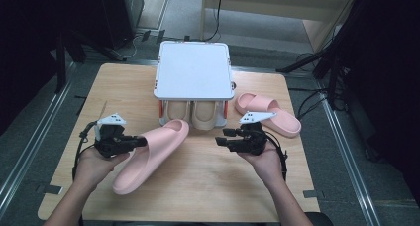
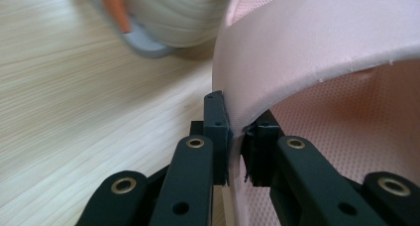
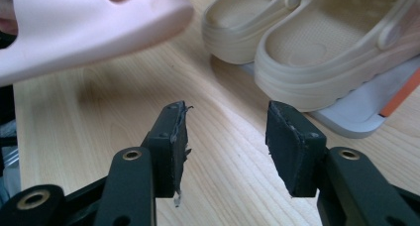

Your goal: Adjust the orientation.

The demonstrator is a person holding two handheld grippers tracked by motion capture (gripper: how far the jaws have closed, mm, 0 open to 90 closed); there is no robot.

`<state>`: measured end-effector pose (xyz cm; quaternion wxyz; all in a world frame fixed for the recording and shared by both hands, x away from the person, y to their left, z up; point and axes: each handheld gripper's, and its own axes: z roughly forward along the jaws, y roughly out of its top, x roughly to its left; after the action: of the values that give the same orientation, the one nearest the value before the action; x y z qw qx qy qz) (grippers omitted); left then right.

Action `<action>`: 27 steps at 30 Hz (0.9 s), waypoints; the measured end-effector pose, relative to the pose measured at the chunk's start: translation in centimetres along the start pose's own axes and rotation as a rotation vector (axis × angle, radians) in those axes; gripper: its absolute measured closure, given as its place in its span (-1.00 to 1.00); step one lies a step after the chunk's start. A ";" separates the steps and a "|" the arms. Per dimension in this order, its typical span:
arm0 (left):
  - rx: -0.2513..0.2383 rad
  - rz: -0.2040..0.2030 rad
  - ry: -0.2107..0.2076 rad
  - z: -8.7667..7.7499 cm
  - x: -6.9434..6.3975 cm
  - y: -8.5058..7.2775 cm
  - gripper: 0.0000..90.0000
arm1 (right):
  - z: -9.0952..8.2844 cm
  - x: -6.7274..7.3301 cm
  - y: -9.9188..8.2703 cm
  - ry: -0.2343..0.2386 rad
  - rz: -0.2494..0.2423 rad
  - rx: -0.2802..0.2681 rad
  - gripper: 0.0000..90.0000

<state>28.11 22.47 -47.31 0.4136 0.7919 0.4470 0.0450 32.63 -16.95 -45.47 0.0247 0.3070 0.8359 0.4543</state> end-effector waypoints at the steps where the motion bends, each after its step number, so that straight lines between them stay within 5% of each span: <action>1: 0.006 0.005 -0.010 0.4 -0.2 0.0 0.83 | 0.1 0.1 0.0 0.001 -0.002 0.001 0.14; 5: 0.043 0.037 -0.047 2.5 -1.1 0.2 0.81 | 0.0 0.3 -0.3 -0.002 -0.004 0.006 0.16; 16: 0.135 0.122 -0.060 6.6 -2.7 0.8 0.76 | 0.2 1.6 -1.3 0.002 -0.007 0.026 0.32; 27: 0.186 0.161 -0.090 6.8 -2.9 0.8 0.54 | 1.5 3.2 -2.4 0.016 -0.011 0.071 0.47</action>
<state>29.94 15.93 -50.36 0.3529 0.8615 0.3650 0.0008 29.33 -15.10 -47.49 0.0097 0.2996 0.8532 0.4267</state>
